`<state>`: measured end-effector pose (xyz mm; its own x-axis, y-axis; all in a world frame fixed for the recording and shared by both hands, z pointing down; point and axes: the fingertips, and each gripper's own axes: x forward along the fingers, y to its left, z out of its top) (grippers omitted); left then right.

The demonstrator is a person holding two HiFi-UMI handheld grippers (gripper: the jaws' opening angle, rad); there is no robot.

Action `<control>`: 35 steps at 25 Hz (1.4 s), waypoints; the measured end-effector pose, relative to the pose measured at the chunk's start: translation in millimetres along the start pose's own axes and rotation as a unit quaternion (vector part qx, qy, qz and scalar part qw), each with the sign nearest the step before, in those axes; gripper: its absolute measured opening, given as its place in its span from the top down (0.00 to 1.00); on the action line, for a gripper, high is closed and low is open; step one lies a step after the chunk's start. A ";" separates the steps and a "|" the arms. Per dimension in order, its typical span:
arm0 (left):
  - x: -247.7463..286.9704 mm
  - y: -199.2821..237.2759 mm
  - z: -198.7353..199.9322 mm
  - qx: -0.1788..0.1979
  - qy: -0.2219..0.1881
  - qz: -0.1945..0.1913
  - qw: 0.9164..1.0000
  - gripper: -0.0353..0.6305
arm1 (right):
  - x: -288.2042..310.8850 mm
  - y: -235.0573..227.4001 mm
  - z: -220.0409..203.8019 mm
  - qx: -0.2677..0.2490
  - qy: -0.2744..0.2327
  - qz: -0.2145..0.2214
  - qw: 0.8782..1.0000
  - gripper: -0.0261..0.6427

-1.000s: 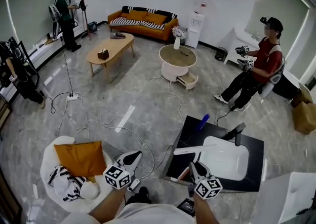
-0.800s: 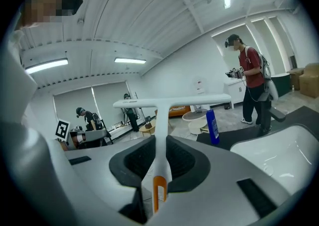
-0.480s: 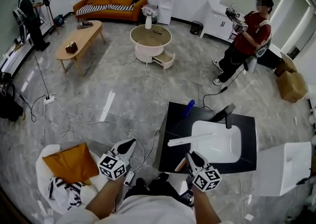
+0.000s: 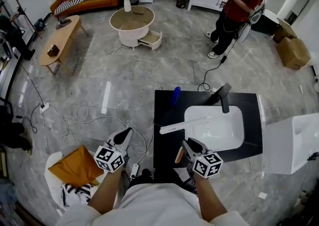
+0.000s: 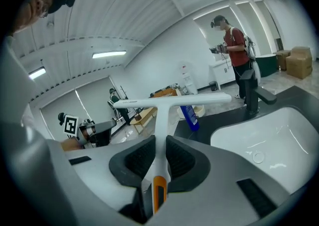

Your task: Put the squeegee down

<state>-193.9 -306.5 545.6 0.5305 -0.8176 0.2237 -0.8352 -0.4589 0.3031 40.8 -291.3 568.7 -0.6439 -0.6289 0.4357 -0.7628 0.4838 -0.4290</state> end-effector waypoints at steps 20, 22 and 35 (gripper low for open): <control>96.6 59.9 -48.5 0.053 0.067 -0.059 0.995 0.92 | 93.4 -39.7 -73.1 0.084 0.164 -0.072 0.980 0.85; 102.6 64.4 -52.5 0.051 0.070 -0.072 0.994 0.92 | 99.2 -43.6 -79.1 0.091 0.174 -0.085 0.977 0.85; 101.4 60.8 -82.8 0.029 0.101 -0.132 0.986 0.92 | 128.4 -54.5 -108.4 0.125 0.209 -0.120 0.962 0.85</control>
<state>-178.9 -388.6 663.4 0.7437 -0.5837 0.3259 -0.6678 -0.6705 0.3232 -6.7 -332.5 733.8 -0.4582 -0.3800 0.8035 -0.8882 0.1600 -0.4308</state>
